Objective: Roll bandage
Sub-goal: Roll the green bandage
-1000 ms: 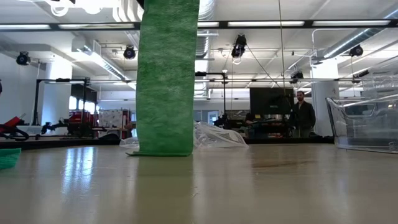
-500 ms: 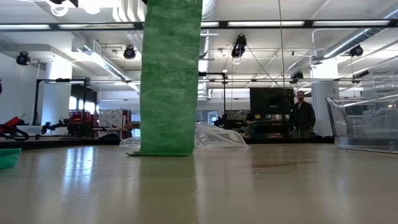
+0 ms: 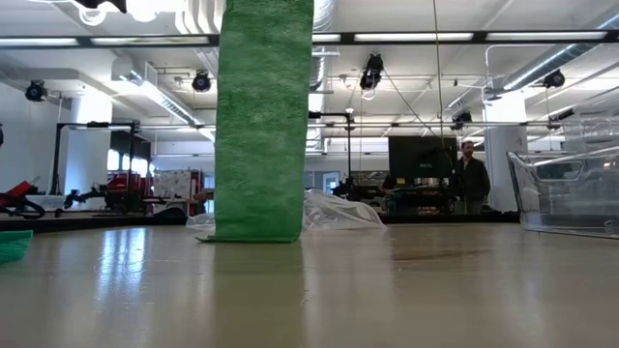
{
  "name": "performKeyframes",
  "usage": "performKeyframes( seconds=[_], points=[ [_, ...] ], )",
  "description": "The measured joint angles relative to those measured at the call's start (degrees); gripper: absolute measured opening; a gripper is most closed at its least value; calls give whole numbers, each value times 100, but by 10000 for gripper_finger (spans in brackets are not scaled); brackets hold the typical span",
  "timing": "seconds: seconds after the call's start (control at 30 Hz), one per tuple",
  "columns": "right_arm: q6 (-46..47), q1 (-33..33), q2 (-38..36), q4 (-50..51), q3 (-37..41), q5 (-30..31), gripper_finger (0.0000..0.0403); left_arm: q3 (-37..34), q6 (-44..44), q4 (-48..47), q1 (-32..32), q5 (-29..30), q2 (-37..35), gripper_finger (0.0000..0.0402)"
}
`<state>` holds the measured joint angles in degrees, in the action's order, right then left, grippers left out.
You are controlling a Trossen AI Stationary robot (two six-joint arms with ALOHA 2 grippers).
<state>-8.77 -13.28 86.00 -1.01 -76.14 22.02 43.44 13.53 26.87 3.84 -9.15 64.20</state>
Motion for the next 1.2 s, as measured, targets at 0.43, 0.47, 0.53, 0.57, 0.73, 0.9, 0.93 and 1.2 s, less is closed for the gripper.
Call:
performKeyframes(
  seconds=[0.43, 0.47, 0.53, 0.57, 0.73, 0.9, 0.93, 1.2],
  points=[
    [-689, -166, -11, -750, 13, 46, 28, -19, -97, 3, 12, 121, 170, 122],
    [-685, -162, -4, -727, 13, 46, 28, -15, -116, 32, 12, 198, 178, 121],
    [-684, -162, -2, -739, 13, 39, 26, -15, -162, 19, 12, 394, 205, 112],
    [-681, -162, -3, -763, 13, 30, 26, -15, -164, -3, 12, 429, 217, 101],
    [-613, -168, -4, -871, 13, -105, 36, -15, -113, 25, 8, 508, 225, 14],
    [-388, -166, -4, -1061, 13, -432, 35, -15, -115, 15, 8, 728, 227, 2],
    [-331, -166, -4, -1136, 13, -531, 35, -15, -114, 14, 8, 742, 227, 1],
    [-293, -75, -4, -1712, 52, -255, 40, -9, -54, 38, 6, 773, 318, 0]
  ],
)
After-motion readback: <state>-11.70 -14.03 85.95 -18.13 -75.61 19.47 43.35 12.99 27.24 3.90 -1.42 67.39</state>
